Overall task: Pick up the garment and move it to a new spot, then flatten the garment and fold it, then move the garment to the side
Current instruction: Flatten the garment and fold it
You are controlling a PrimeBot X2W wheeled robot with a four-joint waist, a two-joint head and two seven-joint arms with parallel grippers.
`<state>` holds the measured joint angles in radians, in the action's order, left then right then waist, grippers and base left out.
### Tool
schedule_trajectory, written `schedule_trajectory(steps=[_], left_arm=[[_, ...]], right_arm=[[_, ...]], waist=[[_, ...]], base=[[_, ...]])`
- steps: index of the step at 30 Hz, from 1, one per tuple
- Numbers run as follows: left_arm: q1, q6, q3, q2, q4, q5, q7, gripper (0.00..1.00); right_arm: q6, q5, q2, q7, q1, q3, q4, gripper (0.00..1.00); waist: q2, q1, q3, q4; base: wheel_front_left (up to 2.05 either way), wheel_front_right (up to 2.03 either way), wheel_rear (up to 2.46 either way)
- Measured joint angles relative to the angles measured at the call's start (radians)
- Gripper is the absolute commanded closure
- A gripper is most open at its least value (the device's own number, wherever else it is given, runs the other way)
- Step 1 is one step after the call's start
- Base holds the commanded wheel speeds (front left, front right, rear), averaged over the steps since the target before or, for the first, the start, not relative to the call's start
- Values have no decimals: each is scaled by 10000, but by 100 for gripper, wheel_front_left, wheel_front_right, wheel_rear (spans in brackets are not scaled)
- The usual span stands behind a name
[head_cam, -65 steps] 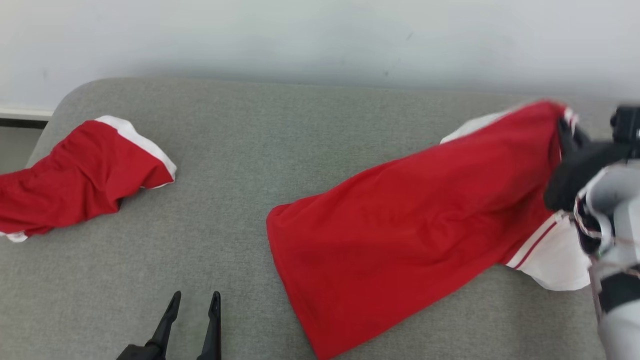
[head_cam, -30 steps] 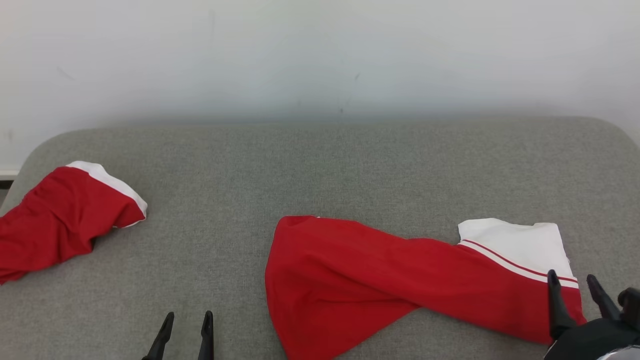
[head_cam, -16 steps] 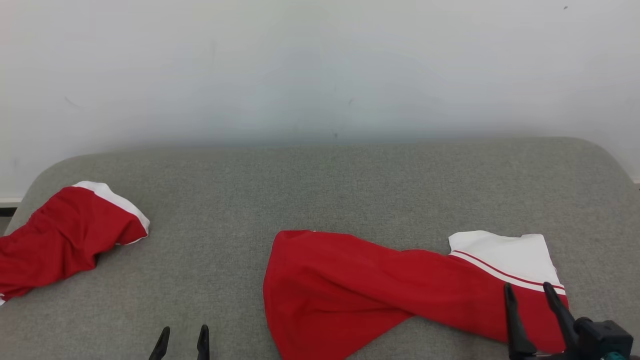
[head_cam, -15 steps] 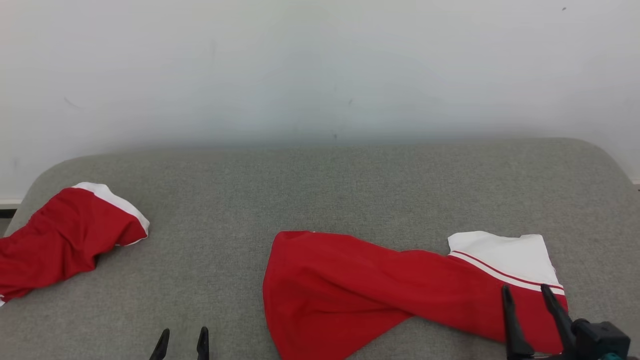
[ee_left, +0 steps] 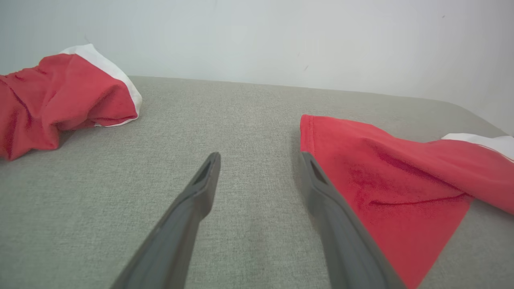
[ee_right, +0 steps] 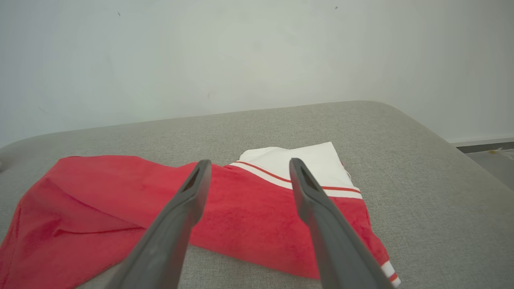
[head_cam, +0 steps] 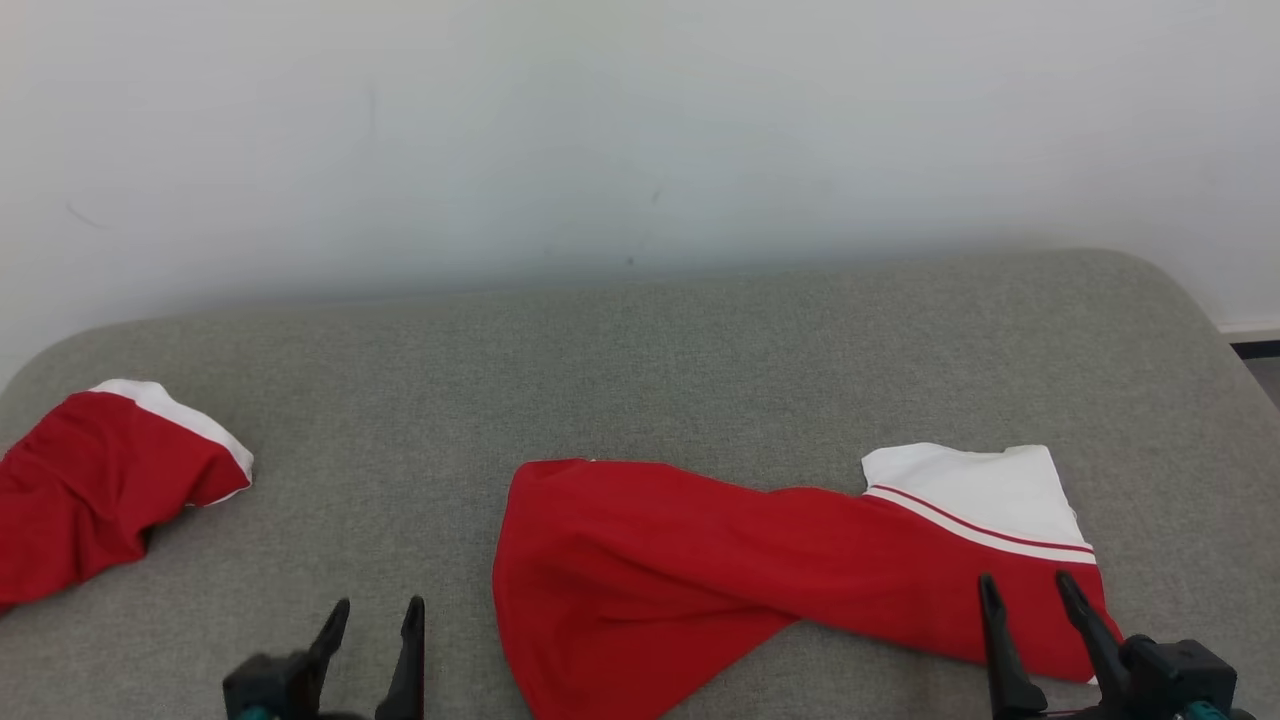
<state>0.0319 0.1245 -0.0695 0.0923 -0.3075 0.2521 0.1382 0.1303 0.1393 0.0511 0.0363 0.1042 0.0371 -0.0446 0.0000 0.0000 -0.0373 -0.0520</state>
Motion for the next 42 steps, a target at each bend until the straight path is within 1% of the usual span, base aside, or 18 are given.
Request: schedule_trajectory(steps=[4, 12, 16, 20, 25, 30, 31, 36, 39, 40, 41, 42], left_arm=[[1428, 4, -291, 192, -525, 232, -1152, 0], [4692, 44, -550, 372, -2004, 780, -4176, 0], [5809, -8, -708, 454, -2773, 882, -5497, 0], [6554, 0, -1275, 658, -3325, 823, -6585, 0], [7064, 46, -1841, 851, -3787, 761, -7526, 0], [7349, 48, -2483, 1099, -3885, 780, -8090, 0], [7349, 48, -2483, 1099, -3885, 780, -8090, 0], [7348, 48, -2849, 1181, -4036, 1214, -8748, 0], [7348, 48, -3003, 1164, -3954, 1471, -8962, 0], [7348, 48, -3066, 1179, -3919, 1492, -8957, 16], [7350, 48, -3106, 1204, -3885, 1480, -8876, 59], [7350, 48, -3139, 1235, -3875, 1469, -8803, 100]], right_arm=[[0, 15, -2, -8, -62, -146, 4, 0], [0, 113, -2, -6, -653, -602, 42, 0], [0, 171, 2, 52, -894, -813, -33, 0], [0, 230, 0, 109, -1112, -961, -144, 0], [0, 324, -2, 221, -1263, -999, -286, 0], [0, 328, -2, 257, -1317, -1032, -416, 0], [0, 328, -2, 257, -1317, -1032, -416, 0], [2, 366, -2, 272, -1472, -1149, -460, 0], [0, 374, -2, 305, -1494, -1160, -476, 0], [0, 384, -2, 318, -1506, -1170, -477, 0], [2, 397, -2, 345, -1513, -1175, -481, 0], [0, 410, -2, 345, -1519, -1181, -487, 0]], waist=[[1, 0, 213, -164], [1, 2, 954, -628], [1, 3, 1390, -932], [1, 3, 1786, -1254], [2, 3, 2188, -1577], [1, 3, 2404, -1775], [1, 3, 2404, -1775], [1, 1, 2476, -1870], [1, 2, 2511, -1861], [1, 1, 2523, -1861], [1, 1, 2535, -1863], [1, 1, 2546, -1868]], base=[[0, 0, 0], [0, 0, 0], [0, 0, 0], [0, 0, 0], [0, 0, 0], [0, 0, 0], [0, 0, 0], [0, 0, 0], [0, 0, 0], [0, 0, 0], [0, 0, 0], [0, 0, 0]])
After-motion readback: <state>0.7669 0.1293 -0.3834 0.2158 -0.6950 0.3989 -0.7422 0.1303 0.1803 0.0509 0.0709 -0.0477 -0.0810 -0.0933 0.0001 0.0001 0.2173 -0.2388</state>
